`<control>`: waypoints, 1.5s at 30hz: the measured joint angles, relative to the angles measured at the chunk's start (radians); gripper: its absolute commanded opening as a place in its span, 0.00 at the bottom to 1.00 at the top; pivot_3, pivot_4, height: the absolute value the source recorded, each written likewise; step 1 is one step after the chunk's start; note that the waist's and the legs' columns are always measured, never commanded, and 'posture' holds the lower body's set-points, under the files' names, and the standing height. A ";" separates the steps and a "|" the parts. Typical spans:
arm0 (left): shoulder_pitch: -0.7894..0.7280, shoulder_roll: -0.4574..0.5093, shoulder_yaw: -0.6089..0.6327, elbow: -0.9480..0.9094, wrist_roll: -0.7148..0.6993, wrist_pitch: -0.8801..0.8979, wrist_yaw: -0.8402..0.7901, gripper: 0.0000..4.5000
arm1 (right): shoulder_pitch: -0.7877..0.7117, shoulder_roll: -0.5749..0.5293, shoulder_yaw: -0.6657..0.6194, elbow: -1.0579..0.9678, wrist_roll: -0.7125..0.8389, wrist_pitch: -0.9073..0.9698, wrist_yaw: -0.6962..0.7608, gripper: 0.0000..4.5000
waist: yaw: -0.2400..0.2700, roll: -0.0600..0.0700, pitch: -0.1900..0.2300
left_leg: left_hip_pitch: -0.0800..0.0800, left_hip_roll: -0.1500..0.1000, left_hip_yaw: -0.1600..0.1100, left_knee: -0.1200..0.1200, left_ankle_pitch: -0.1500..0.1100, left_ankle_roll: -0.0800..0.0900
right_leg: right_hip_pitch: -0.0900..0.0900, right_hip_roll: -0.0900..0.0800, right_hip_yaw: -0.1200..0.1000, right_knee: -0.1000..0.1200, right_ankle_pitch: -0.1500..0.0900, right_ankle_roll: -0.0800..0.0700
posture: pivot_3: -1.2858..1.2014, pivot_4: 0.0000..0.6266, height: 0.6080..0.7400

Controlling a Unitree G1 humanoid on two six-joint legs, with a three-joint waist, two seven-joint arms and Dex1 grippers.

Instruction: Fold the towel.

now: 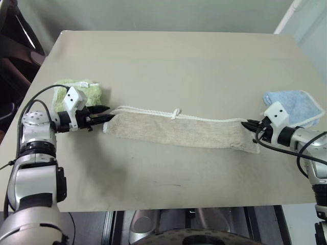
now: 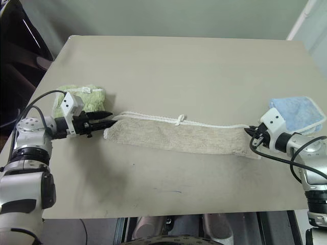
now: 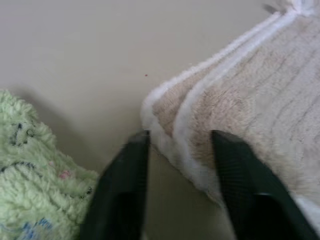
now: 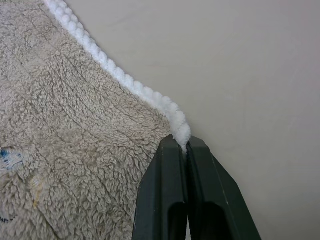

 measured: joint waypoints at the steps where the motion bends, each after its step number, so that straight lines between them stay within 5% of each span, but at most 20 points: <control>1: -0.005 -0.005 0.001 0.000 0.000 -0.011 0.014 0.78 | -0.006 0.000 0.000 0.000 0.000 0.001 -0.003 0.00 | 0.000 0.000 0.000 | 0.000 0.000 0.000 0.000 0.000 0.000 | 0.000 0.000 0.000 0.000 0.000 0.000 | 0.52 0.24 0.95; 4: -0.007 -0.012 0.003 0.002 0.001 -0.043 0.048 0.99 | -0.009 0.000 -0.004 0.000 0.001 0.006 -0.006 0.00 | -0.001 0.000 0.000 | 0.000 0.000 0.000 0.000 0.000 0.000 | 0.000 0.000 0.000 0.000 0.002 0.004 | 0.52 0.24 0.95; 7: -0.007 -0.016 0.004 0.006 0.002 -0.060 0.070 1.00 | -0.004 0.001 -0.015 -0.012 0.018 0.016 -0.006 0.15 | -0.001 0.000 0.000 | 0.000 0.000 0.000 -0.001 0.000 0.000 | 0.000 0.000 0.000 -0.001 0.002 0.005 | 0.52 0.24 0.95; 19: -0.025 -0.036 0.106 -0.048 -0.123 0.069 -0.052 1.00 | -0.002 0.046 -0.183 -0.141 0.223 0.222 -0.055 0.99 | 0.000 0.000 0.000 | -0.001 0.000 0.000 -0.001 0.000 0.000 | 0.000 0.000 0.000 -0.003 -0.001 0.000 | 0.52 0.24 0.95; 22: -0.017 -0.062 0.125 -0.123 -0.162 0.102 -0.071 1.00 | -0.033 0.083 -0.297 -0.141 0.351 0.354 -0.113 0.99 | 0.001 0.000 0.000 | -0.001 -0.001 0.001 -0.001 0.000 0.000 | 0.001 0.000 0.000 -0.004 -0.001 0.000 | 0.52 0.24 0.95; 31: 0.183 -0.241 0.057 -0.739 -0.362 0.472 -0.075 1.00 | 0.003 0.198 -0.578 -0.130 0.981 0.940 -0.383 0.99 | 0.003 0.000 0.000 | -0.001 -0.001 0.003 -0.001 0.005 -0.005 | 0.005 0.000 0.002 -0.012 -0.006 0.009 | 0.52 0.24 0.95; 41: 0.335 -0.338 -0.086 -1.047 -0.404 0.534 -0.035 1.00 | 0.315 0.223 -0.512 -0.234 1.578 0.743 -0.825 0.99 | 0.009 0.001 0.001 | 0.000 0.000 0.002 -0.001 -0.007 0.005 | 0.007 0.000 0.003 -0.012 -0.011 0.019 | 0.52 0.24 0.95; 45: 0.351 -0.340 -0.123 -1.116 -0.417 0.563 -0.013 1.00 | 0.437 0.211 -0.463 -0.328 1.679 0.632 -0.881 0.99 | 0.010 0.001 0.001 | 0.001 -0.001 0.002 0.000 -0.010 0.007 | 0.009 0.000 0.003 -0.013 -0.014 0.026 | 0.52 0.24 0.95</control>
